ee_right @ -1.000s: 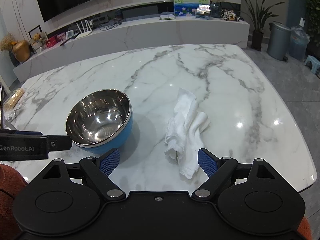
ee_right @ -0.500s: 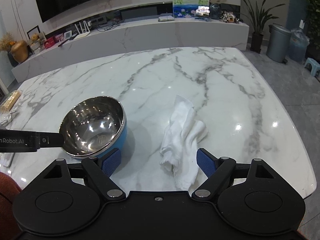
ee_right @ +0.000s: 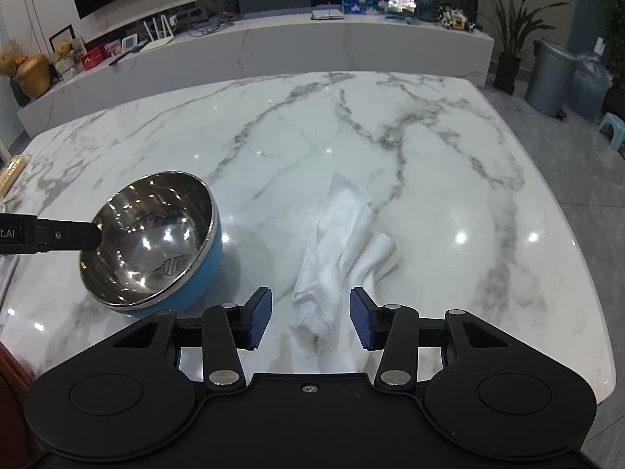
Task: Clean bowl
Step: 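Lower the right gripper onto the white cloth and close on it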
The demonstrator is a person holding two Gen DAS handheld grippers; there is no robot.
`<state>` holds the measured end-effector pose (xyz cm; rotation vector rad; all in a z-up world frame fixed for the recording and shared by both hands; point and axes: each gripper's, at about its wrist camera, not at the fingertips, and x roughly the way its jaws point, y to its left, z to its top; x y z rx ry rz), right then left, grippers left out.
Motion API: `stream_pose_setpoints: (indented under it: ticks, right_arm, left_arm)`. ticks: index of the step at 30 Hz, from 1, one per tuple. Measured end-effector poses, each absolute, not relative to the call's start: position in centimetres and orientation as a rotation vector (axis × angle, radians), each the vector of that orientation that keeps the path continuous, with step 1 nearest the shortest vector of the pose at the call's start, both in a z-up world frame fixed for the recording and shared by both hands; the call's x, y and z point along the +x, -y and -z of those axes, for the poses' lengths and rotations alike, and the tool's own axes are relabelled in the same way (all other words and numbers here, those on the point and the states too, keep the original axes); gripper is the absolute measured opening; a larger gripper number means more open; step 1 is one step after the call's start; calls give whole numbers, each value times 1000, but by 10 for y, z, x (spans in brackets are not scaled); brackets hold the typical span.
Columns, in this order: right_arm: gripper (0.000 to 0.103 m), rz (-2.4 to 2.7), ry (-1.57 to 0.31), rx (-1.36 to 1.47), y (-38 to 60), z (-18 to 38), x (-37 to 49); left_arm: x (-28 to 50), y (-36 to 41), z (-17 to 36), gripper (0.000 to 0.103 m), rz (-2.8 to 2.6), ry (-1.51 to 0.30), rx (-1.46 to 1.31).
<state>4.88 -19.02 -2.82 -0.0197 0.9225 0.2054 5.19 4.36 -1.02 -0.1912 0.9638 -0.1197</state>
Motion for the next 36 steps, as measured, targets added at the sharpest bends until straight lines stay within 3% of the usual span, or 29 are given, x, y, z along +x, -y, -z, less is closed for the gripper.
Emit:
stream_pose_setpoints:
  ticks: [19, 24, 31, 36]
  right_arm:
    - [43, -178, -981, -104, 181, 60, 88]
    - [31, -175, -997, -124, 180, 69, 92]
    - [19, -181, -1007, -146, 179, 73, 95]
    - [16, -214, -1002, -100, 182, 58, 94]
  left_arm:
    - [72, -58, 30, 35, 43, -1015, -218]
    - [73, -57, 36, 35, 52, -1029, -223]
    - [73, -58, 40, 17, 63, -1043, -223]
    - [74, -58, 41, 13, 60, -1050, -218]
